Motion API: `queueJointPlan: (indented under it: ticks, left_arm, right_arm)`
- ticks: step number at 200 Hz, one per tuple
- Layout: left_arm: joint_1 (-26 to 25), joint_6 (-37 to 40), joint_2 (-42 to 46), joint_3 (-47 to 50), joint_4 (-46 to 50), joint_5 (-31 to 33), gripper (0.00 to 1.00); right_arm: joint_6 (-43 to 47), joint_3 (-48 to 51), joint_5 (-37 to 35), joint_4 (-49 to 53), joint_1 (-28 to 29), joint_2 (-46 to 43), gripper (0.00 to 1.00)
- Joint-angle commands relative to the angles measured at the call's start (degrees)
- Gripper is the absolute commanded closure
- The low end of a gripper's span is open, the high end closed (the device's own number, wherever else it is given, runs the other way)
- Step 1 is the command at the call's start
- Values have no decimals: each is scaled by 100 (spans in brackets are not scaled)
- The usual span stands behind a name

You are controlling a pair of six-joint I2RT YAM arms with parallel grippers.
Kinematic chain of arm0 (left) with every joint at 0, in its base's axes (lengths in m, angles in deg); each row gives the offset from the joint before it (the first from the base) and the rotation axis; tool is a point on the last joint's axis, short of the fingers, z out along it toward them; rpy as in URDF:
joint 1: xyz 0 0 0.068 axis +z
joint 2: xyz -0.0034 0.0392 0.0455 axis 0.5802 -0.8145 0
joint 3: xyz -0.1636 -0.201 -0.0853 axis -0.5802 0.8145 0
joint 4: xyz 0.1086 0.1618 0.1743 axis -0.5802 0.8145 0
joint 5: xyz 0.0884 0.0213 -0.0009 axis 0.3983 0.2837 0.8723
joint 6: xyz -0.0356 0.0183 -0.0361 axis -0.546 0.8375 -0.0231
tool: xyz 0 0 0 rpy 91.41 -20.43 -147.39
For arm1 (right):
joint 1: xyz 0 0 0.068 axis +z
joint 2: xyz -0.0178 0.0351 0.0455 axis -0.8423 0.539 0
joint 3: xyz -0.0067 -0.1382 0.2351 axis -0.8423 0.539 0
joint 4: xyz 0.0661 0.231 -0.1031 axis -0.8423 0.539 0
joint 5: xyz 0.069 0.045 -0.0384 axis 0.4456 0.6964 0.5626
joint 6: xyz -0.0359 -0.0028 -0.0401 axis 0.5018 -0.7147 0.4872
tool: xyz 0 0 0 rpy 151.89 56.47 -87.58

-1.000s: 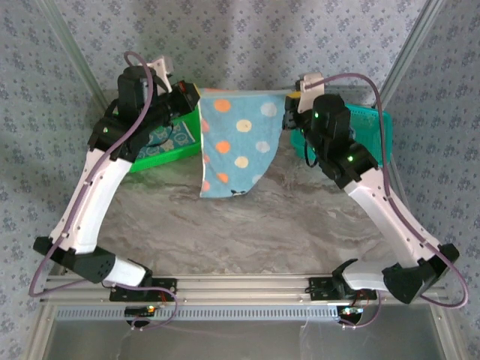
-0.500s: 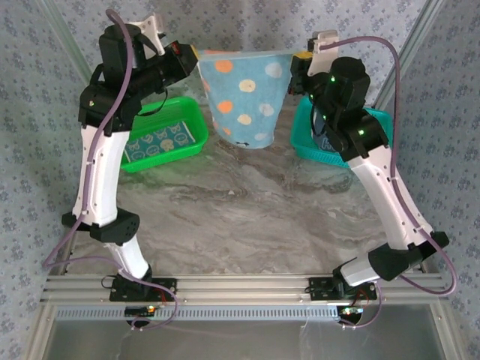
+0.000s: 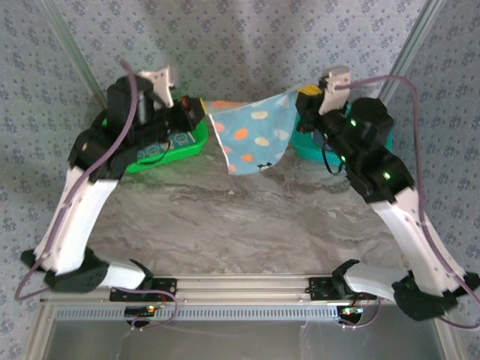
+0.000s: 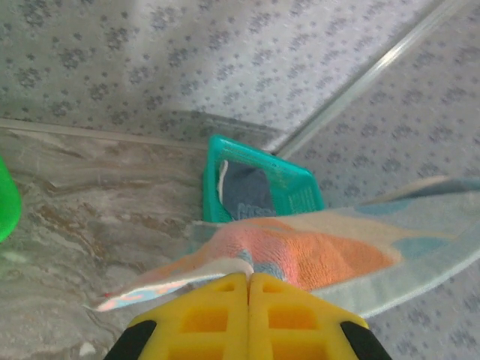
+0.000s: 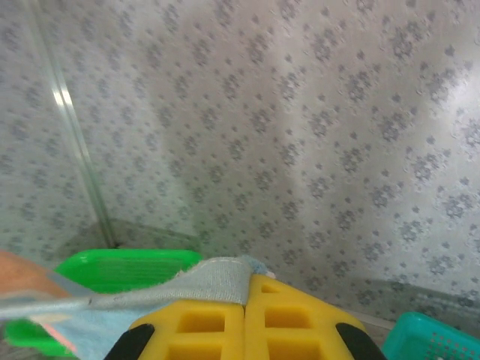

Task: Fold and stack the towels

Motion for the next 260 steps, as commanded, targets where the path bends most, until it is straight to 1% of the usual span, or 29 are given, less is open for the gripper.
queueJointPlan:
  ticks: [1, 24, 48, 66, 84, 93, 105, 119, 129, 137, 152, 178, 195, 206, 227, 260]
  left_arm:
    - [-490, -180, 1013, 702, -716, 974, 100]
    - [-797, -414, 1585, 1319, -903, 1100, 100]
    - [-945, -530, 1746, 1559, -832, 1149, 100]
    - [-951, -526, 1753, 1669, -785, 1243, 100]
    - [-920, -362, 1574, 1636, -493, 1754, 100]
    - [-783, -289, 1444, 1665, -419, 1833, 100]
    - [-394, -261, 1213, 1776, -438, 1533, 100]
    - [397, -341, 874, 1947, -626, 770, 100]
    - [835, -360, 547, 2027, -813, 349, 100]
    - [1084, -333, 246, 2052, -947, 82, 100]
    - [1386, -244, -387, 1945, -1241, -253, 100]
    - [1655, -170, -1432, 1725, -1448, -540, 100]
    - [1781, -243, -1853, 1779, -1670, -797, 100]
    - [1809, -280, -2018, 1855, -1767, -850, 100]
    - [1813, -264, -2134, 2141, -1959, -890, 100]
    - [1813, -324, -1947, 2825, -2198, -997, 100]
  right_arm:
    - [-175, 126, -292, 392, 423, -690, 100]
    - [-288, 258, -658, 894, 985, -1134, 100]
    - [-439, 425, -939, 1131, 1311, -1357, 100]
    - [-380, 459, -1059, 1306, 1342, -1276, 100]
    - [-317, 544, -1227, 1378, 1246, -1039, 100]
    - [-276, 587, -1244, 1365, 1085, -875, 100]
    - [-325, 635, -895, 1335, 651, -587, 100]
    - [-525, 707, -235, 1216, -17, -197, 100]
    - [-620, 786, 143, 1020, -410, 98, 100]
    - [-642, 841, 348, 852, -628, 361, 100]
    - [-675, 887, 618, 524, -918, 906, 100]
    - [-648, 944, 967, 8, -1240, 1907, 100]
    - [-476, 930, 943, -235, -1346, 2447, 100]
    - [-313, 971, 907, -307, -1342, 2657, 100]
    - [-136, 1291, 822, -560, -1314, 2787, 100]
    - [-115, 2069, 815, -976, -1230, 2517, 100]
